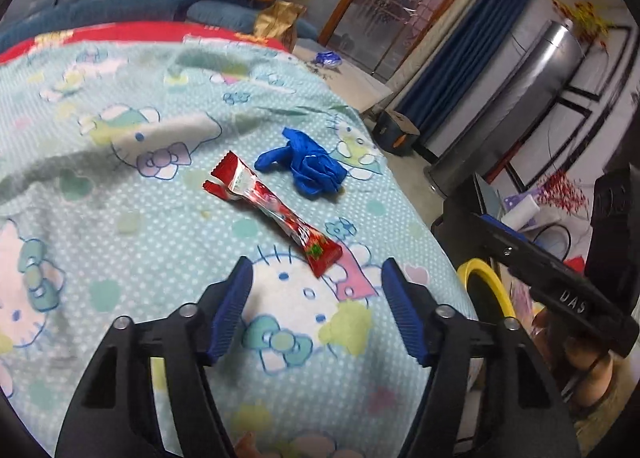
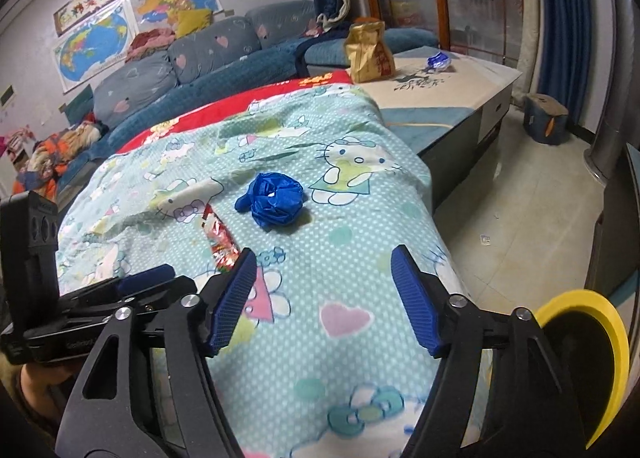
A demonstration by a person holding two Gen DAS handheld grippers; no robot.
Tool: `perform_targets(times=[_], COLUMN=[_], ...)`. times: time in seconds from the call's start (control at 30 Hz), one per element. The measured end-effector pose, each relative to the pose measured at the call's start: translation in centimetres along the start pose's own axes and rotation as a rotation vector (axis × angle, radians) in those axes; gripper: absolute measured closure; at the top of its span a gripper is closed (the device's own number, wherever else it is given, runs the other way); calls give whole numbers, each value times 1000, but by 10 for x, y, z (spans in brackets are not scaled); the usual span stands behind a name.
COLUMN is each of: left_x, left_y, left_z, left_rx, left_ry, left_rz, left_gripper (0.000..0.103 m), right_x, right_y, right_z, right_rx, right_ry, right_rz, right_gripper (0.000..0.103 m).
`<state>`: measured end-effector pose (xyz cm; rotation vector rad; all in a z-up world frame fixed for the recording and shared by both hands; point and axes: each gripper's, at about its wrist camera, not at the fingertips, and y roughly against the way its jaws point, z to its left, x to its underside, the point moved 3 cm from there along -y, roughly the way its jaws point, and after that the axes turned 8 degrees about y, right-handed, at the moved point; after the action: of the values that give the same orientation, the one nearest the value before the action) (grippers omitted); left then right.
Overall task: Collect trash
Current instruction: 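Grasp the red candy wrapper with the left tool while the right tool grasps the blue glove, then lift the red wrapper and blue glove and carry them over the yellow bin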
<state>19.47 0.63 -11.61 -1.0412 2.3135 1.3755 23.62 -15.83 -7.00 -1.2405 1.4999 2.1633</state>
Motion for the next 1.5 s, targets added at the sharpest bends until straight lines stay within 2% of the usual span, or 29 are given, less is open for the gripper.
perform_targets(times=[0.13,0.3,0.33,0.4,0.43,0.57,0.63,0.73,0.87,0.9,1.0,1.27,1.5], left_x=[-11,-22,-23,-25,-26,-25,-24,-21,-19,-19,-17,-14,-10], left_y=[-19,-39,-42,-45,-45,-48,-47,-45,-39,-37,-29,-11,6], left_z=[7,20,23,24,25,27,30,33,38,38,39,25,-4], left_rx=[10,-49,-53,-53,-52,-42,-33,-23,-15,-15,-15,-6,14], left_ry=[60,99,101,97,94,80,78,74,73,70,57,14,-61], left_rz=[34,64,65,64,63,72,77,81,78,75,61,24,-9], left_gripper=[49,56,59,60,63,85,89,95,96,96,96,99,100], right_x=[-12,-25,-27,-30,-32,-36,-36,-37,-34,-33,-30,-25,-12], right_y=[-23,-47,-50,-60,-66,-85,-94,-105,-116,-116,-110,-69,-30], right_z=[1,7,8,10,11,17,20,26,33,34,38,39,23], right_rx=[-29,-71,-81,-96,-107,-130,-140,-156,-153,-157,-157,-125,-79], right_ry=[19,47,49,50,49,46,44,44,59,62,76,86,27], right_rz=[29,54,58,72,81,108,120,136,151,147,129,41,-13], right_gripper=[48,52,52,54,54,56,57,63,87,94,101,101,101])
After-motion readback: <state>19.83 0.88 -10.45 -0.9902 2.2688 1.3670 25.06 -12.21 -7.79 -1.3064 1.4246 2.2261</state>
